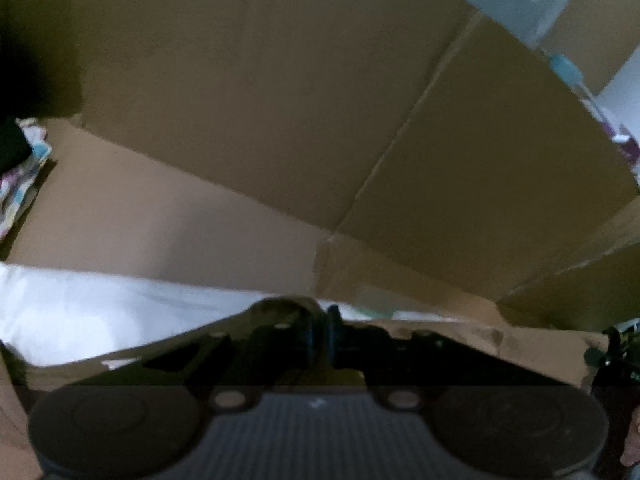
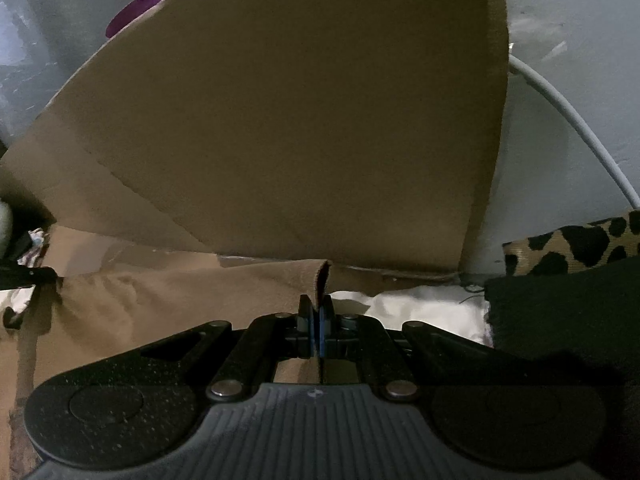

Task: Fold clothes

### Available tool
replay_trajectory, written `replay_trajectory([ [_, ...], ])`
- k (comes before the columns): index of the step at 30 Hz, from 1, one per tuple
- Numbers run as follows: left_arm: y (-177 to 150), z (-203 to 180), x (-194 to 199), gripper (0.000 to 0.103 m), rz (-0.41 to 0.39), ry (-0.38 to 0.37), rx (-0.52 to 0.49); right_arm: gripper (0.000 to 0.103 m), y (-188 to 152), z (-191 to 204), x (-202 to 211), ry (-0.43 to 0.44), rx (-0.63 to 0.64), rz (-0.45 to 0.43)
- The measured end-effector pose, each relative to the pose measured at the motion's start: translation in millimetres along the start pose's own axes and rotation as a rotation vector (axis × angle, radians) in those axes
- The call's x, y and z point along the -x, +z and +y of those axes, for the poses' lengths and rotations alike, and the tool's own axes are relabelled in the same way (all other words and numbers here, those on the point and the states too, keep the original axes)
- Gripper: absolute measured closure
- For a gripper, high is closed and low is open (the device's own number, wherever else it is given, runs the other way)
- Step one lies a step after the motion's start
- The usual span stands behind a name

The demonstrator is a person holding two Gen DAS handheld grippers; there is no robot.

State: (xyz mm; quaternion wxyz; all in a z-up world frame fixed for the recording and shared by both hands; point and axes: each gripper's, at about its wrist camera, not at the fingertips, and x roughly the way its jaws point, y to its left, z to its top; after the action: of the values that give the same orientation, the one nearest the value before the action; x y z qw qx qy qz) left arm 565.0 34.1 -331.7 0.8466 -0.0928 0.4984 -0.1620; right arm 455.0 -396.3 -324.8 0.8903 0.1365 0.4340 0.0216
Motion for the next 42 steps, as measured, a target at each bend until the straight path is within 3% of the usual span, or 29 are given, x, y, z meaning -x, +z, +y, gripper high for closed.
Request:
replay_trajectory([
  [6, 4, 2, 8, 0.097, -0.057, -0.056, 0.014, 0.103, 5, -5, 5, -0.035, -0.008, -0.018],
  [13, -7, 11, -16, 0.096, 0.054, 0.005, -0.018, 0.103, -1, -6, -4, -0.065, 0.018, 0.022],
  [18, -9, 19, -21, 0.086, 0.121, 0.015, 0.003, 0.102, -7, -5, -11, -0.078, 0.04, 0.053],
  [20, -7, 21, -19, 0.071, 0.117, 0.014, 0.014, 0.1, -10, -4, -10, -0.071, 0.047, 0.059],
  [23, -2, 23, -17, 0.061, 0.1, -0.002, 0.068, 0.098, -12, -3, -10, -0.065, 0.046, 0.071],
  [27, 5, 29, -22, 0.059, 0.098, -0.014, 0.135, 0.093, -11, -2, -14, -0.065, 0.034, 0.085],
  [30, 9, 28, -29, 0.06, 0.127, 0.003, 0.169, 0.092, -10, -1, -19, -0.063, 0.031, 0.089],
  [31, 10, 28, -29, 0.068, 0.129, 0.008, 0.176, 0.091, -10, -2, -19, -0.06, 0.029, 0.089],
  [32, 10, 28, -30, 0.091, 0.129, 0.013, 0.178, 0.092, -10, -2, -20, -0.057, 0.027, 0.088],
  [33, 10, 27, -30, 0.097, 0.125, 0.013, 0.168, 0.092, -11, -3, -20, -0.055, 0.026, 0.087],
  [38, 5, 18, -28, 0.098, 0.083, -0.01, 0.08, 0.091, -12, -5, -22, -0.041, 0.016, 0.083],
  [42, 3, 19, -14, 0.099, 0.004, -0.045, 0.032, 0.103, -13, -6, -24, -0.031, 0.009, 0.079],
])
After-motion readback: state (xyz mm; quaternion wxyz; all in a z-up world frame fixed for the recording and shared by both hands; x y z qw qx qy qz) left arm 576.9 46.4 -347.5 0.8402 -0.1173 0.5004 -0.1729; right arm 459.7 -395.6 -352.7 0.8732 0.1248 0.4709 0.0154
